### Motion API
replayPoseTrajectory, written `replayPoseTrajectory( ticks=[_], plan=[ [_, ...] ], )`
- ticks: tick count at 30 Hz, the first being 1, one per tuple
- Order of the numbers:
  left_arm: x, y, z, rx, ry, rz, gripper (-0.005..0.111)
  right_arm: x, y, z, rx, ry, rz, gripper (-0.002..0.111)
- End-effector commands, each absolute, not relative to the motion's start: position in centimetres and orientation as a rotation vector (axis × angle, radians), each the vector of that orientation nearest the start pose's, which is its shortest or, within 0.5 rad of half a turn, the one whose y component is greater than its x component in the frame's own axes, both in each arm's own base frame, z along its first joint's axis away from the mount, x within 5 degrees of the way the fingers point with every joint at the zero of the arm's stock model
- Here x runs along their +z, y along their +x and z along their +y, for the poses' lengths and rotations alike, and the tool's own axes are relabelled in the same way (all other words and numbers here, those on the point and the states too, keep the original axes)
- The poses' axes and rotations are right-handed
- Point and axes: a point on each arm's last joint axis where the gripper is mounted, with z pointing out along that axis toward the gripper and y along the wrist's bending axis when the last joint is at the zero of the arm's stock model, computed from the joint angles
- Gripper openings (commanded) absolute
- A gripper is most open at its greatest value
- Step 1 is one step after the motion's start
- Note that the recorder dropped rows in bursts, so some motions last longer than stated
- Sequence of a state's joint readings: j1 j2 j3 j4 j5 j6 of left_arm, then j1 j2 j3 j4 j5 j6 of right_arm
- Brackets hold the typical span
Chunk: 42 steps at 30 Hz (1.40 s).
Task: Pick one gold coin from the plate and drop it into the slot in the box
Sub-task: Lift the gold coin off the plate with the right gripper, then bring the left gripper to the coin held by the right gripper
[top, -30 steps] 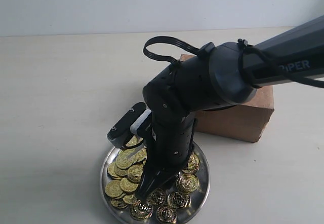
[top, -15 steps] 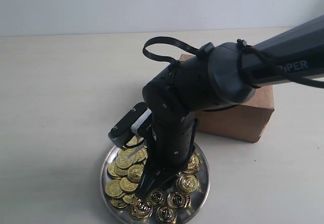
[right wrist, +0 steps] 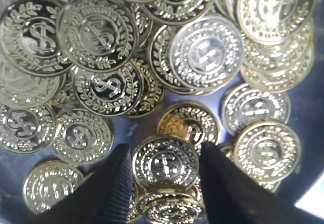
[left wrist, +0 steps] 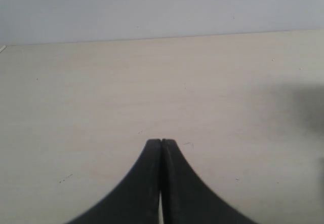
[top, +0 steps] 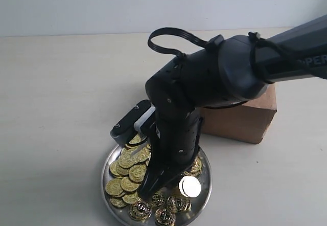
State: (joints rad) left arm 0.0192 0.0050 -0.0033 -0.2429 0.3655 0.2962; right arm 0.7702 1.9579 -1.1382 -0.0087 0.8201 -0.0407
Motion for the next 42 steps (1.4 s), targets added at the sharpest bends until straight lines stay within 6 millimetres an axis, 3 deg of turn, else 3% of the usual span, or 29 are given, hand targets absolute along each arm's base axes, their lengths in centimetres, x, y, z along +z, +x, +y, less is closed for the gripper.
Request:
replayPoseTrajectory(
  ticks=[1, 6, 11, 22, 23, 24, 27, 30, 33, 35, 38, 41, 42],
  plan=[
    [18.2, 5.3, -0.6, -0.020, 0.092, 1.827, 0.000, 14.7, 24.6, 23.6, 0.018, -1.225, 2.843, 0.035],
    [18.2, 5.3, -0.6, -0.020, 0.092, 1.827, 0.000, 17.3, 24.1, 23.2, 0.044, -1.237, 2.801, 0.035],
    [18.2, 5.3, -0.6, -0.020, 0.092, 1.827, 0.000, 20.8, 22.6, 23.5, 0.285, -1.281, 2.727, 0.035],
    [18.4, 5.4, -0.6, -0.037, 0.065, 1.801, 0.000, 24.6, 20.8, 22.2, 0.338, -1.333, 2.684, 0.035],
    [18.6, 5.4, -0.7, -0.095, 0.011, 1.785, 0.000, 24.8, 20.7, 22.1, 0.338, -1.343, 2.677, 0.035],
    [19.1, 5.5, -1.1, -0.342, -0.200, 1.732, 0.000, 25.3, 20.5, 22.0, 0.347, -1.348, 2.656, 0.035],
    [20.4, 5.6, -1.1, -0.697, -0.534, 1.542, 0.000, 26.1, 20.3, 21.8, 0.356, -1.345, 2.623, 0.035],
    [20.5, 5.5, -1.8, -0.883, -0.618, 1.530, 0.000, 26.4, 20.2, 21.7, 0.359, -1.347, 2.603, 0.035],
    [20.8, 5.1, -2.8, -0.989, -0.571, 1.589, 0.002, 26.5, 20.2, 21.6, 0.351, -1.366, 2.591, 0.035],
    [21.1, 5.1, -3.3, -1.047, -0.560, 1.637, 0.007, 26.5, 20.2, 21.6, 0.351, -1.371, 2.588, 0.035],
    [21.7, 5.8, -3.8, -1.121, -0.605, 1.714, 0.028, 26.7, 20.1, 21.5, 0.353, -1.371, 2.579, 0.035],
    [22.2, 6.7, -4.0, -1.119, -0.611, 1.802, 0.055, 26.9, 20.0, 21.4, 0.349, -1.371, 2.570, 0.035],
    [22.8, 7.5, -4.2, -1.079, -0.541, 1.872, 0.070, 27.1, 20.0, 21.4, 0.349, -1.370, 2.564, 0.035]
  ],
)
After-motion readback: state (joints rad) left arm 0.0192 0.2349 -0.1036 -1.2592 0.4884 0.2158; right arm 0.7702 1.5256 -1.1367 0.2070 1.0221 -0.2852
